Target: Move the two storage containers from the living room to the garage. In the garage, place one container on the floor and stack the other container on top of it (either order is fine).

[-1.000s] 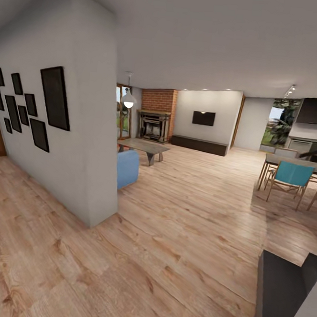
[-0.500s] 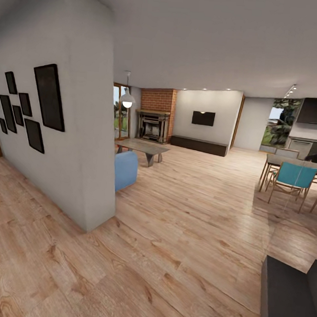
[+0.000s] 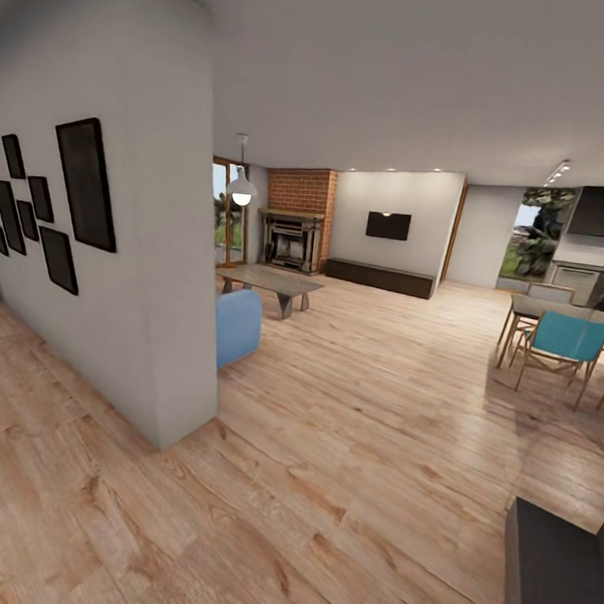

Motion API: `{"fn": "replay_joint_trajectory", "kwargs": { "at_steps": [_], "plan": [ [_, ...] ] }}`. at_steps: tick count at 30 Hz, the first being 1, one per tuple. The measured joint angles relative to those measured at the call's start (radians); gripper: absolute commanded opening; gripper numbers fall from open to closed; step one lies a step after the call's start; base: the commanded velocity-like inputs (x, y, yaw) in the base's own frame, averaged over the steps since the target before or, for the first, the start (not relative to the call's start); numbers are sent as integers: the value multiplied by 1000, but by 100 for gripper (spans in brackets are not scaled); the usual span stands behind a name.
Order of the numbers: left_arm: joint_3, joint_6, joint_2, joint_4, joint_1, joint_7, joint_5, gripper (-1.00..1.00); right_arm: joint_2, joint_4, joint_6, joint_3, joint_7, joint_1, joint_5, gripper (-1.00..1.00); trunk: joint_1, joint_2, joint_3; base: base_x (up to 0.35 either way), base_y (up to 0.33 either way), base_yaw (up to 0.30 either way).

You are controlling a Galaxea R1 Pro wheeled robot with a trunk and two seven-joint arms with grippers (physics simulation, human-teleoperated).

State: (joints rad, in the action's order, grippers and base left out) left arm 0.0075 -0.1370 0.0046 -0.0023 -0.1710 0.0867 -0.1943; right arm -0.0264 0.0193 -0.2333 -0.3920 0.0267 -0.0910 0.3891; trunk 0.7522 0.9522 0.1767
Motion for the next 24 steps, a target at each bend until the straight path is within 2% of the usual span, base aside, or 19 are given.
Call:
{"fn": "replay_joint_trajectory", "kwargs": {
  "at_steps": [11,24],
  "plan": [
    [0,1,0,0,0,0,0,100,1,0,0,0,-7,0,1,100,0,0,0,320,0,-23],
    [0,1,0,0,0,0,0,100,3,0,0,0,-7,0,2,100,0,0,0,322,0,-266]
  ]
}}
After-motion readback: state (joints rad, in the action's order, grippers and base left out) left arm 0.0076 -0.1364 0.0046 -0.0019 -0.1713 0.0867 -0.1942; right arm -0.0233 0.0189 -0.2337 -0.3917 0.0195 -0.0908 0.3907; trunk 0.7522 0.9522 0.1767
